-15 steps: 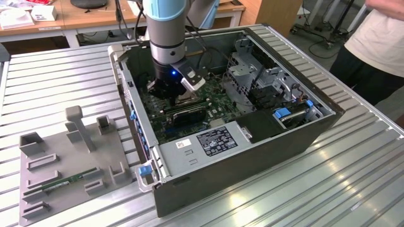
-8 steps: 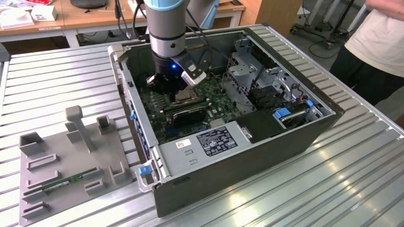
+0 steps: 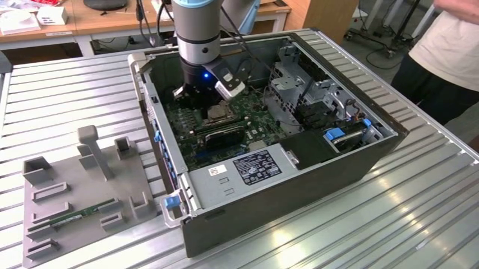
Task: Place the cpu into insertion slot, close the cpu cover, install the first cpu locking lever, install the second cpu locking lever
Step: 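Install the second cpu locking lever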
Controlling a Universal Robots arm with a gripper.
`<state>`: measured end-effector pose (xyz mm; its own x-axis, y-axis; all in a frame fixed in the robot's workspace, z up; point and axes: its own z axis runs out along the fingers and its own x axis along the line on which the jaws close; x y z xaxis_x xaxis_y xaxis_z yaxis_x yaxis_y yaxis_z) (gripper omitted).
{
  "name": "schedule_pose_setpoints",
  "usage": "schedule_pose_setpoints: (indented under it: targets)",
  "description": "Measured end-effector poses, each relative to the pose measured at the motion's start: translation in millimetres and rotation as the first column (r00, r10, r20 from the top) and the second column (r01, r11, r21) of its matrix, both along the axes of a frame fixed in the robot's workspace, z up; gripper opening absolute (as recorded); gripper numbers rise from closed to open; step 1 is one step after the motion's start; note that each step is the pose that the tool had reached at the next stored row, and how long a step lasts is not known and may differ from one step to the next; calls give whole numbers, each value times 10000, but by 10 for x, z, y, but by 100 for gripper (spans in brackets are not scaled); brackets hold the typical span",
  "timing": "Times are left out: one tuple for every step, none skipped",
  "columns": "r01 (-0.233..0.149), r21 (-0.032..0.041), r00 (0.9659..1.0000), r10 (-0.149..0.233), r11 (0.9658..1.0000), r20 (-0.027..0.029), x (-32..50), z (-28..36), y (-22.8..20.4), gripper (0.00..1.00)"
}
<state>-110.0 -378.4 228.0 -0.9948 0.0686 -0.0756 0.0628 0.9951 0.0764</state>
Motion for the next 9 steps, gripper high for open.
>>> schedule_pose_setpoints:
  targets:
    - [-2, -1, 10000, 2, 10000, -1, 7, 0, 0, 11]
    - [0, -1, 10000, 0, 10000, -1, 22, 1, 0, 11]
    - [0, -1, 10000, 0, 10000, -1, 40, 0, 0, 11]
    - [1, 0, 10000, -1, 10000, 0, 63, 0, 0, 11]
    - [0, 0, 10000, 0, 10000, 1, 90, 0, 0, 11]
    - [0, 0, 10000, 0, 10000, 0, 118, 0, 0, 11]
    - [1, 0, 10000, -1, 10000, 1, 145, 0, 0, 11]
    - [1, 0, 10000, -1, 10000, 1, 174, 0, 0, 11]
    - [1, 0, 10000, -1, 10000, 1, 205, 0, 0, 11]
